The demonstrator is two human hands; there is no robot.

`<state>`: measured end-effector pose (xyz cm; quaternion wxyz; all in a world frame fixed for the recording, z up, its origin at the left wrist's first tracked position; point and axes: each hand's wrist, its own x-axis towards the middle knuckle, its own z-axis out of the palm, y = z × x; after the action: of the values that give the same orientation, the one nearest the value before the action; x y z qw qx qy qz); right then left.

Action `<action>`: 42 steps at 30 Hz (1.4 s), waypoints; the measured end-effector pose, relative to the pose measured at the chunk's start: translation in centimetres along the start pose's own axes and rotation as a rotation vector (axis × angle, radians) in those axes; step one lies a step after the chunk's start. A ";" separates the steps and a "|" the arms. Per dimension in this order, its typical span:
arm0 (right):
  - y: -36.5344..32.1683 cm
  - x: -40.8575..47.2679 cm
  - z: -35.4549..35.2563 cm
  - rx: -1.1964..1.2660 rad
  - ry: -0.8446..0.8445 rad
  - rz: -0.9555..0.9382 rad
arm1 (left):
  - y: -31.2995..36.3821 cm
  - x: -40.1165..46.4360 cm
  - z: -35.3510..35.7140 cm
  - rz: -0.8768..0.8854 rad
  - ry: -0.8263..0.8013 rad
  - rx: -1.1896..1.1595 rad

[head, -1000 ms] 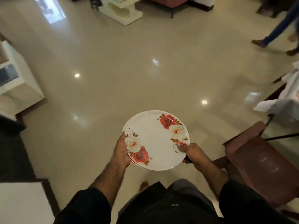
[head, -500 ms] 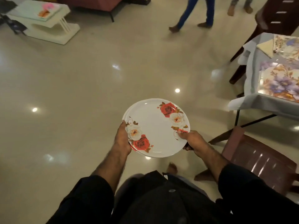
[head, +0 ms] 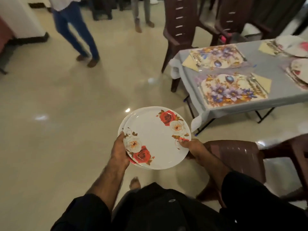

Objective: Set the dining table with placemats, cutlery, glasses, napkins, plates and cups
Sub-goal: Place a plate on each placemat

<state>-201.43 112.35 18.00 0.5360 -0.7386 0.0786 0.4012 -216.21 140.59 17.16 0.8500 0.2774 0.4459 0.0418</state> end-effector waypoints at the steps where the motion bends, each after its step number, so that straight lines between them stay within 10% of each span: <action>1: -0.9 0.4 -0.6 0.061 0.048 -0.001 | 1.1 1.3 1.5 -0.011 0.002 0.039; 12: -7.2 2.3 -13.7 0.665 0.505 -0.118 | 7.5 12.3 24.9 -0.001 -0.116 0.434; 24: -13.8 13.4 -33.7 0.933 1.017 0.034 | 7.7 19.3 54.7 0.402 -0.007 0.760; 42: -16.2 24.6 -33.0 0.812 0.943 0.252 | 9.9 27.3 70.2 0.229 -0.007 0.738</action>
<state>-159.42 98.61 16.53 0.6299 -0.5588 0.5386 0.0308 -143.25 127.14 33.63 0.6845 0.6126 0.3943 -0.0279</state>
